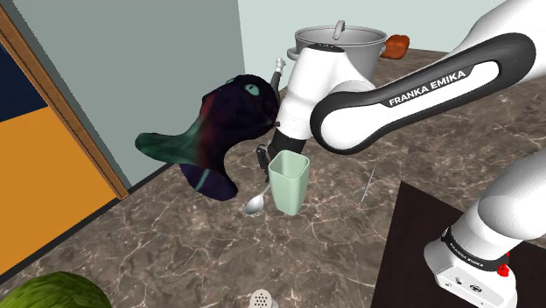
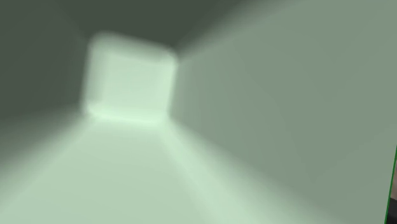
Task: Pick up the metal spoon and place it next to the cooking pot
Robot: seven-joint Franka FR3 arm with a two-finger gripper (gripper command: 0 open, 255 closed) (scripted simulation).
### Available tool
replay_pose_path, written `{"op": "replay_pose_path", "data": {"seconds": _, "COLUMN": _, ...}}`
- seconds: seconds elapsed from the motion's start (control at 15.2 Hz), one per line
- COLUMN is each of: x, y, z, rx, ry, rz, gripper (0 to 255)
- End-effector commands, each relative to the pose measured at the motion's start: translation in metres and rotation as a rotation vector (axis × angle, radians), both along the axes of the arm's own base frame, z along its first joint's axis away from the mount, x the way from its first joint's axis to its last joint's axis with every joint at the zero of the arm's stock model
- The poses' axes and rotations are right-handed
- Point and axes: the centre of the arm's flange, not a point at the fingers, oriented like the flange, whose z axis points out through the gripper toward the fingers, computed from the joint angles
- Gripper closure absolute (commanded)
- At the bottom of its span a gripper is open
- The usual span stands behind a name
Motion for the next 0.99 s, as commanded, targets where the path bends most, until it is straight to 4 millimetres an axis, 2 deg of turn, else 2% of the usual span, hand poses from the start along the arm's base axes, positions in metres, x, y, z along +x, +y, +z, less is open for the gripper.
{"op": "replay_pose_path", "data": {"seconds": 0.0, "x": 0.000, "y": 0.000, "z": 0.000, "rx": 0.000, "ry": 0.001, "rz": 0.000, "gripper": 255}}
{"op": "replay_pose_path", "data": {"seconds": 0.2, "x": 0.000, "y": 0.000, "z": 0.000, "rx": 0.000, "ry": 0.001, "rz": 0.000, "gripper": 255}}
{"op": "replay_pose_path", "data": {"seconds": 0.92, "x": 0.000, "y": 0.000, "z": 0.058, "rx": 0.000, "ry": 0.001, "rz": 0.000, "gripper": 255}}
